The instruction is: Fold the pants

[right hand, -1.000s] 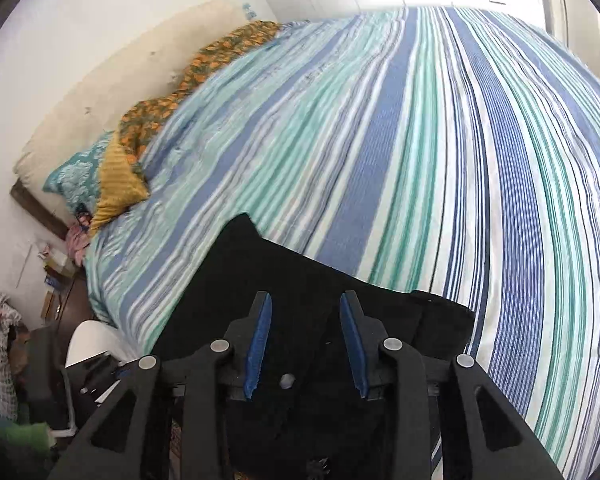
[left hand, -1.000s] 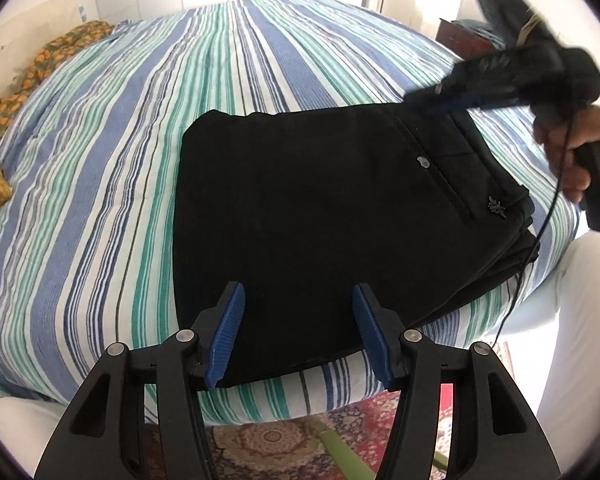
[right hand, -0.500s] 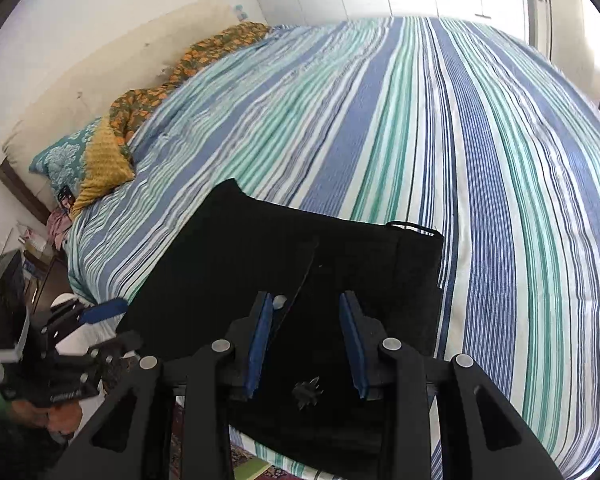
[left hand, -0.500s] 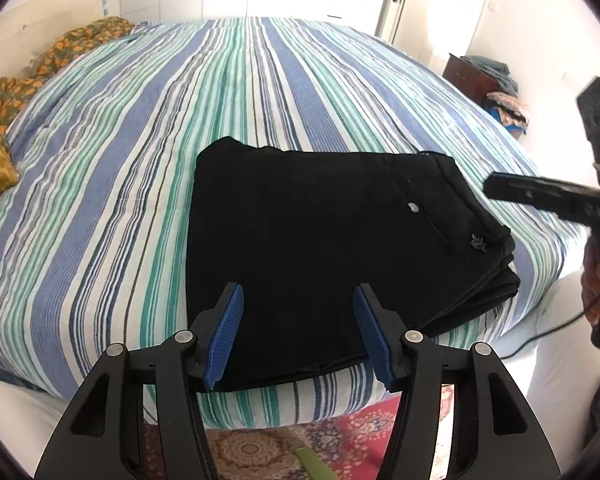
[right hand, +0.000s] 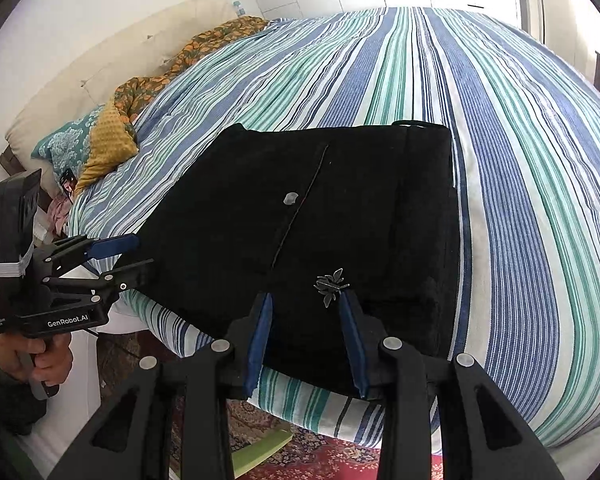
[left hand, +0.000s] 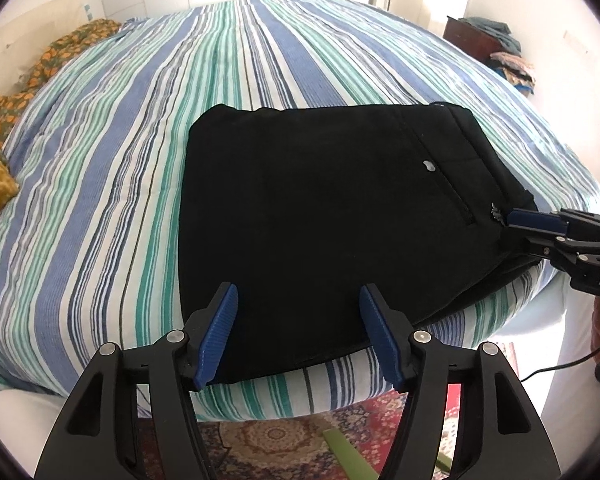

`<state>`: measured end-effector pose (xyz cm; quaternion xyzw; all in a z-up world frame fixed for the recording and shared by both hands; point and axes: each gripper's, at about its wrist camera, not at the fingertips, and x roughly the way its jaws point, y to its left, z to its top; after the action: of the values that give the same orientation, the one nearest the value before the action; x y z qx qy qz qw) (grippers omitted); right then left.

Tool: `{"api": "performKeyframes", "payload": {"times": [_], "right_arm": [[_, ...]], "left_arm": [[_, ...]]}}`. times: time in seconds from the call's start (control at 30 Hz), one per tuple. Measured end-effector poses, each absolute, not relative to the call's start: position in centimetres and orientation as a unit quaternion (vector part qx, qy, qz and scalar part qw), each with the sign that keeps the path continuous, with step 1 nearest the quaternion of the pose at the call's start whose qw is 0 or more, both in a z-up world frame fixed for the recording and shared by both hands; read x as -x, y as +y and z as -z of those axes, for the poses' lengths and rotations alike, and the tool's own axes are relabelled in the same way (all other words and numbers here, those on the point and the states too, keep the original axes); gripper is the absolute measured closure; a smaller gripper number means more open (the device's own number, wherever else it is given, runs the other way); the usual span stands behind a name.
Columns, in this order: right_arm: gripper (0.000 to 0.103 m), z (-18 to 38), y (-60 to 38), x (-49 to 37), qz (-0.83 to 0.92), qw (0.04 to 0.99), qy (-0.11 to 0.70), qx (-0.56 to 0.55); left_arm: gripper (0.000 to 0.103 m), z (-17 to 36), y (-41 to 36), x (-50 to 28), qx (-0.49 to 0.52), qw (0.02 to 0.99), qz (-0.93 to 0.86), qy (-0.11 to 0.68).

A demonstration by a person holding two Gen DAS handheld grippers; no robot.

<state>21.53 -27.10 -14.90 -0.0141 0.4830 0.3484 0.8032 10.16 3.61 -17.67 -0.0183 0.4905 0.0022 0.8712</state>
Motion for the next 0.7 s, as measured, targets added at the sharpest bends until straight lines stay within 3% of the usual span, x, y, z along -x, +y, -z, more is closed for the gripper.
{"api": "performKeyframes", "payload": {"times": [0.7], "right_arm": [[0.066, 15.33, -26.99, -21.11, -0.346, 0.806, 0.48, 0.004]], "left_arm": [[0.031, 17.89, 3.9, -10.21, 0.019, 0.871, -0.006, 0.492]]}}
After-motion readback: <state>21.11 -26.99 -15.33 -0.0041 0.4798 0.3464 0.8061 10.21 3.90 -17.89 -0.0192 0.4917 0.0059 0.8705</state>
